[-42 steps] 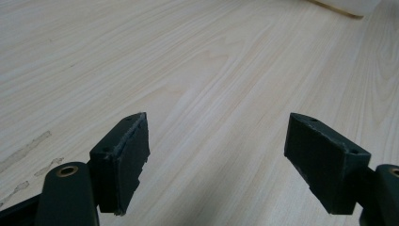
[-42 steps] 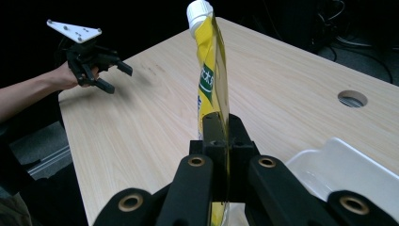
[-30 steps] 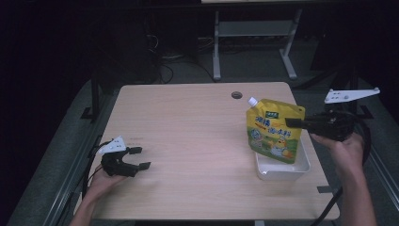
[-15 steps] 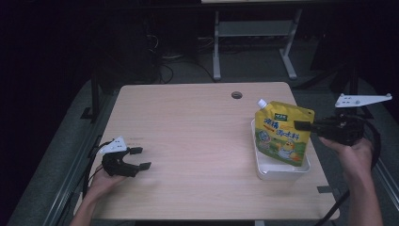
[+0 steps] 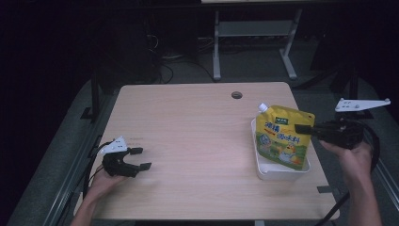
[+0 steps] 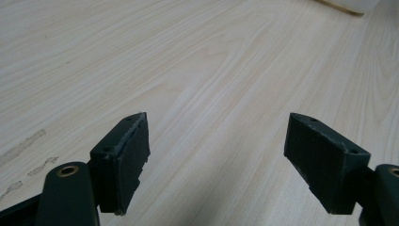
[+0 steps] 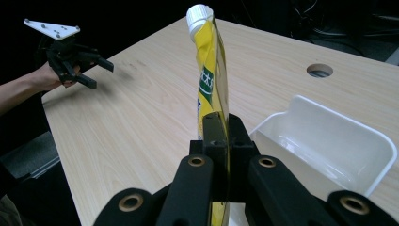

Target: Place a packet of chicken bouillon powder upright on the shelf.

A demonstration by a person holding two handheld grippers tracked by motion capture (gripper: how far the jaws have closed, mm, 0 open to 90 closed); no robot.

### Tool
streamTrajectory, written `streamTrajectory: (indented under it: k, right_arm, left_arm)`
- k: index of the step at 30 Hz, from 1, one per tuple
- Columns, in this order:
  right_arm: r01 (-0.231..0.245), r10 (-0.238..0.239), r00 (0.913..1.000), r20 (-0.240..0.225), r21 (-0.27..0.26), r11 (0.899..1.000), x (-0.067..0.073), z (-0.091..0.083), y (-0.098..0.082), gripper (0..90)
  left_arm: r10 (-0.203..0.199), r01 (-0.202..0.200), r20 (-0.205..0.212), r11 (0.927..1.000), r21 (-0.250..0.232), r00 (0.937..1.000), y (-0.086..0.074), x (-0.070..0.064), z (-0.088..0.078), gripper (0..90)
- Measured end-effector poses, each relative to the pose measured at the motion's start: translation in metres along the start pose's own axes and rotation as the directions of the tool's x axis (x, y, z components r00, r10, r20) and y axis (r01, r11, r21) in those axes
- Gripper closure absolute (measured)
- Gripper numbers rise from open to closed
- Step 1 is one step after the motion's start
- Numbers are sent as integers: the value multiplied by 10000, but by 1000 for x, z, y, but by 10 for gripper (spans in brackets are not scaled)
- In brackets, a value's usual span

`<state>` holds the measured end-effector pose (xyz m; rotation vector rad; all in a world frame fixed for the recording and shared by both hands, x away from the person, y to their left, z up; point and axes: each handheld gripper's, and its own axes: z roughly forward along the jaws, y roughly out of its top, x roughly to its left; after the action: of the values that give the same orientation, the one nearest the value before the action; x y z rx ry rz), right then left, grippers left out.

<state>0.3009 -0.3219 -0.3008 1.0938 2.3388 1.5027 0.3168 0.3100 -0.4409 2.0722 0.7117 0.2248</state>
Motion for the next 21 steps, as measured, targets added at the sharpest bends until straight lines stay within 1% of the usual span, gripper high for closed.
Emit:
streamTrajectory:
  k: [21]
  right_arm:
    - [-456, 453, 9989, 127, 225, 9987, -12, 12, -24, 894]
  left_arm:
    - [12, -13, 23, 10000, 64, 10000, 0, -1, 1, 224]
